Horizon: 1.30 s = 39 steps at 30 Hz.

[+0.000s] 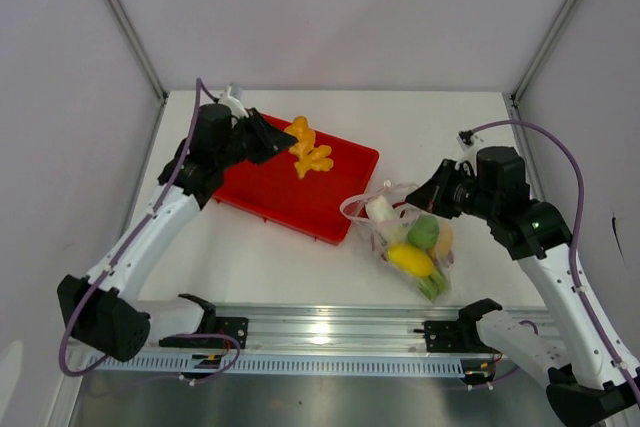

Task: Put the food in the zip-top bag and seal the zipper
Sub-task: Place the fake vegetable in the zipper food storage bag.

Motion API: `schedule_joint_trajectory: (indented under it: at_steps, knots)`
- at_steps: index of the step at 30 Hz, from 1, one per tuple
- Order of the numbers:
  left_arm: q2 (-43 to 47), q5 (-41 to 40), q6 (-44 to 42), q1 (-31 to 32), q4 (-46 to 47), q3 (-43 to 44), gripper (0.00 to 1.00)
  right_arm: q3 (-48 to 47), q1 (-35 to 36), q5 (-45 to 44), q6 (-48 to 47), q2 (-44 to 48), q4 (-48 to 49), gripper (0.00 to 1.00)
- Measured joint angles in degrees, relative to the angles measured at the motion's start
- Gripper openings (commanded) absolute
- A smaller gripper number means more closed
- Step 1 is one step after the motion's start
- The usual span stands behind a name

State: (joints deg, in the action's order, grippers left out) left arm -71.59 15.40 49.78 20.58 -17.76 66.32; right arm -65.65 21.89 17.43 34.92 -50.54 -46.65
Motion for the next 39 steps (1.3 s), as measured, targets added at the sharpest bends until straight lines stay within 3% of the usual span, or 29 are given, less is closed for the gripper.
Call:
schedule_joint_trajectory:
  at_steps: [7,27,39]
  knots:
    - [6.43,-0.17,-1.64,6.14,3.69,-0.02,0.01,0.17,0.39,1.51,0.57,-1.40,0.79,0.00]
    - [-3.37,6.51,-13.20,19.85,9.18,4.07,0.01,-0.17,1.29,5.60,1.66,-2.51,1.92,0.00]
    - [-0.68,5.68,-17.88,23.23,12.28,-0.24,0.01,-1.97,1.29,3.50,3.56,-2.56,1.25,0.00]
